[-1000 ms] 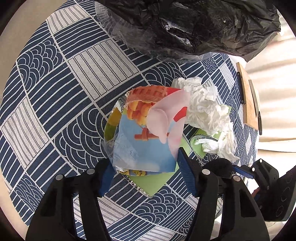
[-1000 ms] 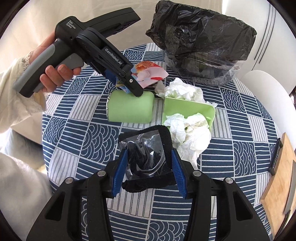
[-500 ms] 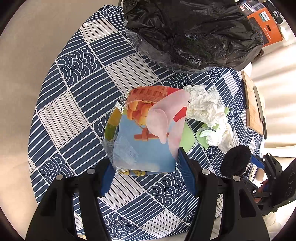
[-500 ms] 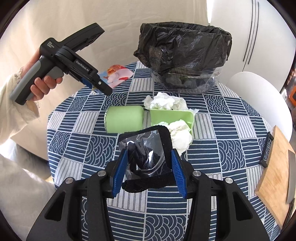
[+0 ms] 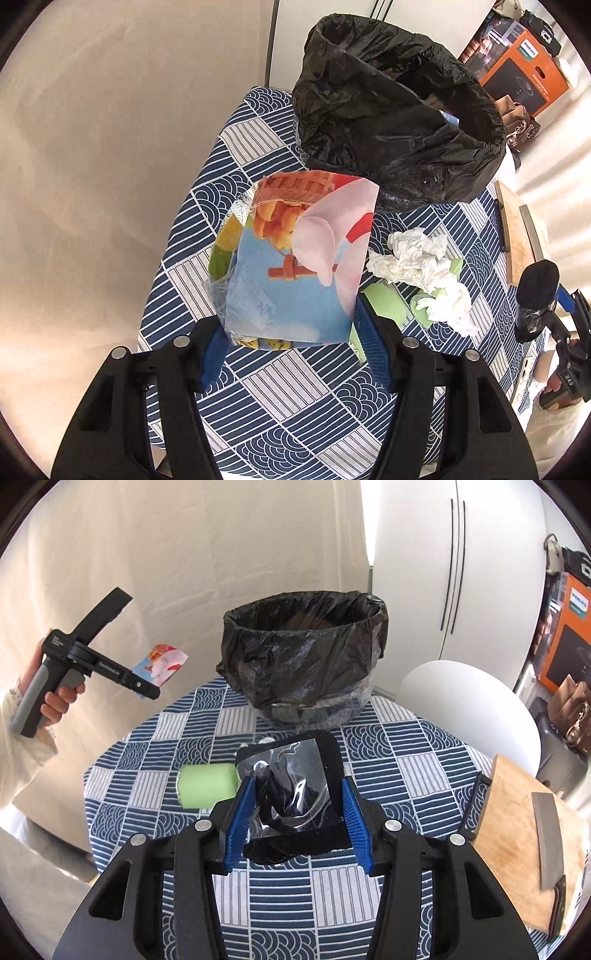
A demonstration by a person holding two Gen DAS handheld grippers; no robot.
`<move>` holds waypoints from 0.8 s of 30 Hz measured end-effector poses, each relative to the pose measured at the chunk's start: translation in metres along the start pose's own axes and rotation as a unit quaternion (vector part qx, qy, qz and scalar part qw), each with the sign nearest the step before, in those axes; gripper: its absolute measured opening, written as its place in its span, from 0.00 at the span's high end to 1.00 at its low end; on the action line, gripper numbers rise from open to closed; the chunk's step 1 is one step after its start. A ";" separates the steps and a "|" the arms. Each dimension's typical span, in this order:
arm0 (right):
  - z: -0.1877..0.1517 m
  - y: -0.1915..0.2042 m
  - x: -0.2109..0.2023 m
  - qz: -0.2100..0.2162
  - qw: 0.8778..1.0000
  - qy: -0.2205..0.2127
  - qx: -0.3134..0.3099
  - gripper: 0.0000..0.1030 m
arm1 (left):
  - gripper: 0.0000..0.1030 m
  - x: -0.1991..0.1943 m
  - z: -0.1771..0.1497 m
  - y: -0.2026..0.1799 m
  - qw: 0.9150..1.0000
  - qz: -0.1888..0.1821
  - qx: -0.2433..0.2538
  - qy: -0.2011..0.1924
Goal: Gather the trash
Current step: 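Carry the black pouch to the bin with the right gripper while the left drops the colourful bag in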
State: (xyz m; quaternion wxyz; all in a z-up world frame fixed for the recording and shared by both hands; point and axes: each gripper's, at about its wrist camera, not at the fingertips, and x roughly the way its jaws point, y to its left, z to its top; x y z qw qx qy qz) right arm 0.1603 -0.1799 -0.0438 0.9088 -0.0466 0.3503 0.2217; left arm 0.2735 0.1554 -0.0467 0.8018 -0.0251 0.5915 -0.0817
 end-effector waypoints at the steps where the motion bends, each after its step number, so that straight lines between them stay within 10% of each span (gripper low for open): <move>1: 0.004 -0.003 -0.004 0.000 1.000 -0.010 0.004 0.57 | 0.39 -0.005 0.003 -0.001 1.000 0.004 0.002 -0.007; 24: 0.130 -0.029 0.002 0.046 0.991 -0.121 0.041 0.57 | 0.39 -0.062 0.090 -0.039 0.992 0.008 0.087 -0.092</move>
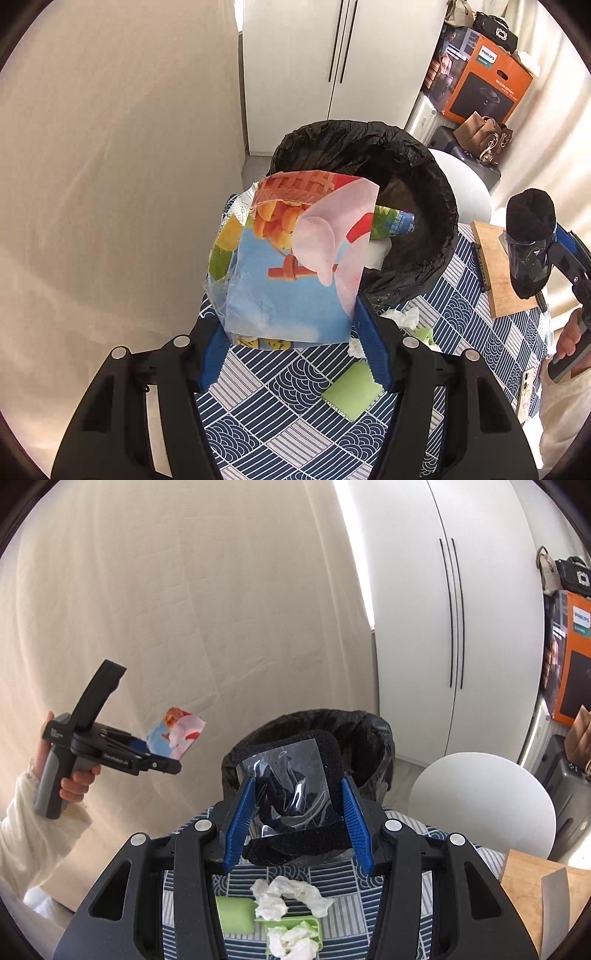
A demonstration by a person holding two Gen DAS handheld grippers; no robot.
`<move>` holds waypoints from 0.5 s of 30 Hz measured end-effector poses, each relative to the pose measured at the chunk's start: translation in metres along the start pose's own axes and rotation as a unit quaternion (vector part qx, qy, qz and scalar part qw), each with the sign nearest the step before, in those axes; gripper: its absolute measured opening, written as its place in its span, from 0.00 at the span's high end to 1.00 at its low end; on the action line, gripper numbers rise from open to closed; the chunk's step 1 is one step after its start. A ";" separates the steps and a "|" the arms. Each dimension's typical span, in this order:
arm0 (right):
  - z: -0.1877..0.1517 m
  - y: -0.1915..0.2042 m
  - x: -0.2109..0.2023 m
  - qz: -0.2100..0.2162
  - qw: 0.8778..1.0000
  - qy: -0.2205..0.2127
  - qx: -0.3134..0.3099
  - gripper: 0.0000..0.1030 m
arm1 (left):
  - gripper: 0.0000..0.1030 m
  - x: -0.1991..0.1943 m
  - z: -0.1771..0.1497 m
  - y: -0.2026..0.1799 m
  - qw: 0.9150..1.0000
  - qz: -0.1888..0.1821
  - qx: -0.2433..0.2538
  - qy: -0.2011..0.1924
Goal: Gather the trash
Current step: 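Carry the black pouch to the bin with the right gripper while the left drops the colourful bag in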
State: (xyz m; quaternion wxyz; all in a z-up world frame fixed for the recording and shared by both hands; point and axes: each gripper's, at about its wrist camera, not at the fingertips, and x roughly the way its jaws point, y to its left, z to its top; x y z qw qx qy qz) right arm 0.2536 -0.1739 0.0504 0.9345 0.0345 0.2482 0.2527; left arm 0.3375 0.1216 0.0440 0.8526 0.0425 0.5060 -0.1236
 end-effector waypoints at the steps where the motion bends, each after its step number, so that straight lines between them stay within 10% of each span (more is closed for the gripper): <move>1: 0.004 0.001 0.005 0.001 1.000 0.001 -0.003 0.57 | 0.39 0.002 0.005 -0.002 1.000 0.000 0.006 -0.001; 11: 0.030 0.010 0.046 -0.009 0.999 0.001 -0.030 0.54 | 0.29 0.024 0.043 -0.009 0.998 -0.051 0.023 -0.020; 15: 0.036 0.011 0.057 -0.041 0.999 -0.013 -0.029 0.12 | 0.11 0.027 0.050 -0.001 0.996 -0.073 -0.007 -0.041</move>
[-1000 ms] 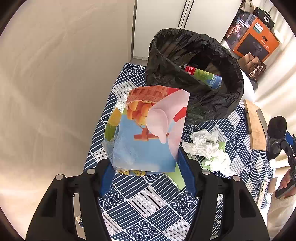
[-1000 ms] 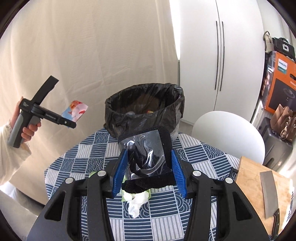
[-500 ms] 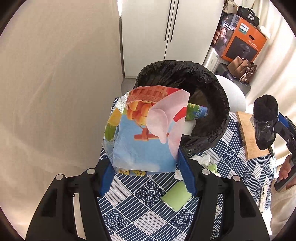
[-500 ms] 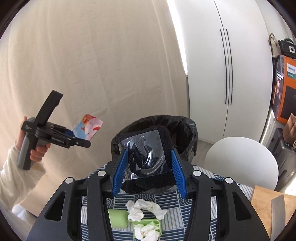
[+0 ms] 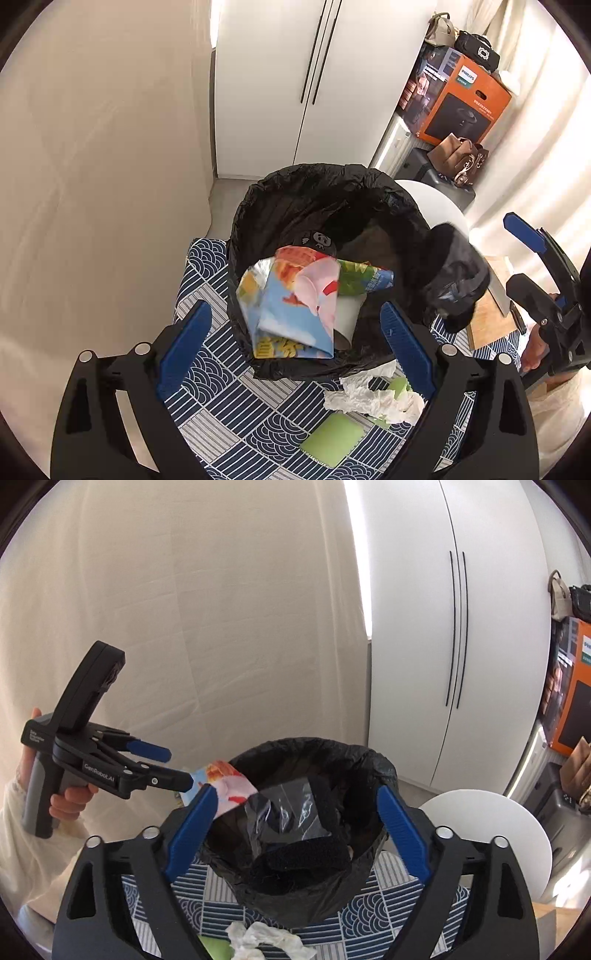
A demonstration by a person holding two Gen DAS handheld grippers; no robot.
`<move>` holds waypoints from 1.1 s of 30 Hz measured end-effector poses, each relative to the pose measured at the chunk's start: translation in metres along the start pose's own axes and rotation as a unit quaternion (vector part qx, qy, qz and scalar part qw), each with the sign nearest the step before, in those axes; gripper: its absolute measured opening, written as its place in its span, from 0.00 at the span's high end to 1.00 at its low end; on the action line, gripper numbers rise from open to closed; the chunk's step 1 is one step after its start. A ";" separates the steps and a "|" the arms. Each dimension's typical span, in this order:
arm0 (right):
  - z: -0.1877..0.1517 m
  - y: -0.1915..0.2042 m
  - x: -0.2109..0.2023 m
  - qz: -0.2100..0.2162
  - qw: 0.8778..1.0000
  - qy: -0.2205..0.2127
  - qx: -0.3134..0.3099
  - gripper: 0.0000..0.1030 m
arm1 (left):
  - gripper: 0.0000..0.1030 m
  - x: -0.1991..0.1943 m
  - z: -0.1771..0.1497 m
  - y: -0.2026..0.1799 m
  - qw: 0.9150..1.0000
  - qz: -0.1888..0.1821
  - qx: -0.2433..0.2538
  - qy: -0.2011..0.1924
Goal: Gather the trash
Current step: 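Carry the black pouch to the bin with the right gripper while the left drops the colourful bag in, then move both tools back from the bin to the remaining trash on the table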
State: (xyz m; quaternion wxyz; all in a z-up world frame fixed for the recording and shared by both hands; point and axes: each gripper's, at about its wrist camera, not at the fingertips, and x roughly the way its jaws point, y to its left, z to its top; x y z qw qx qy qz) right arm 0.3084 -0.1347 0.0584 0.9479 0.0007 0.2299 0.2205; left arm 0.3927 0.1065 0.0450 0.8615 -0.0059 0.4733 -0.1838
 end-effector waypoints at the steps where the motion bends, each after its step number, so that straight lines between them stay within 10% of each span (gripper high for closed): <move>1: 0.001 0.000 0.000 -0.004 1.000 -0.003 0.001 0.12 | 0.11 0.000 0.001 0.003 1.000 -0.002 -0.007 -0.004; 33: -0.069 -0.009 -0.018 -0.042 0.995 0.088 0.007 0.12 | 0.06 -0.005 -0.075 0.027 0.995 0.060 -0.072 0.044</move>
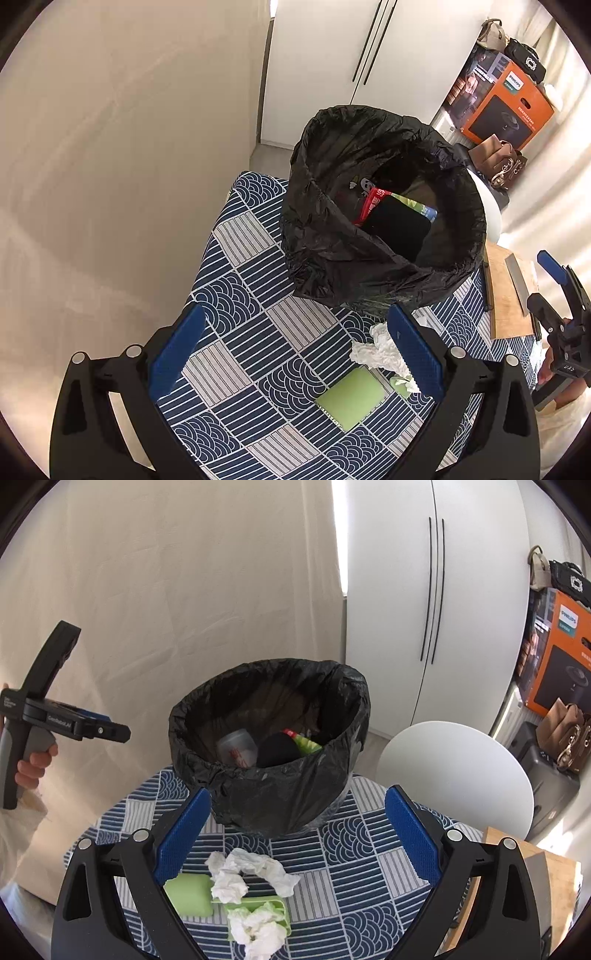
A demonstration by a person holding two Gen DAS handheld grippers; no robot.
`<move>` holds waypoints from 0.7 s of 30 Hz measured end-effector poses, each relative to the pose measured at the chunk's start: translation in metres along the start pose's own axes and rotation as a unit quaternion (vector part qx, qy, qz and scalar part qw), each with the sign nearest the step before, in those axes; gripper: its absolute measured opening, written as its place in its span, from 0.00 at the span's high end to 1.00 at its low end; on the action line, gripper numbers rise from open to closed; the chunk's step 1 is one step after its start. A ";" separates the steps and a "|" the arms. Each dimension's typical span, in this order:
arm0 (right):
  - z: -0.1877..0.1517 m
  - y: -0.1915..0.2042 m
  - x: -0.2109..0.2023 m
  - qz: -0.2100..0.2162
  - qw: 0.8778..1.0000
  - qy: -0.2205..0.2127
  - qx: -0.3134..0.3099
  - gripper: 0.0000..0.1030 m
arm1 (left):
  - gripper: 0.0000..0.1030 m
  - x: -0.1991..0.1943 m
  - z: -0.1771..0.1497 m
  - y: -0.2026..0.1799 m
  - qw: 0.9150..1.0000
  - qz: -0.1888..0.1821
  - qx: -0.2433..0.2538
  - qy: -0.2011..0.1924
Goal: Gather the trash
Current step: 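Move both tools back from the bin to the remaining trash on the table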
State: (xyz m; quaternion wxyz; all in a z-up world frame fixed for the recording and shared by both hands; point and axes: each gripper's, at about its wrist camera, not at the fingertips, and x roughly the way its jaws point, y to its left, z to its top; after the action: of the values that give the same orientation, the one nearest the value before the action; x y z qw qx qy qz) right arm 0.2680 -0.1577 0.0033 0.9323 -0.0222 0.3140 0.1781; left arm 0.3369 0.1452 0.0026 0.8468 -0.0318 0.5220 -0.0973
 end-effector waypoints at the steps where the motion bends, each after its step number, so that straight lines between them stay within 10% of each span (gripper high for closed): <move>1: -0.003 0.000 0.001 0.002 1.000 0.004 0.000 0.12 | 0.06 0.001 -0.003 0.000 1.000 0.001 -0.002 0.002; 21: -0.071 0.009 0.028 0.042 0.994 0.096 -0.014 0.12 | 0.06 0.023 -0.066 -0.008 0.999 0.024 0.006 0.042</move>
State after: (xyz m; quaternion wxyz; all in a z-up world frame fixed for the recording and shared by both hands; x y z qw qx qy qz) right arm 0.2446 -0.1513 -0.0694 0.8893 -0.0385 0.3999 0.2187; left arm 0.2870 0.1357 -0.0464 0.8266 -0.0103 0.5569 -0.0809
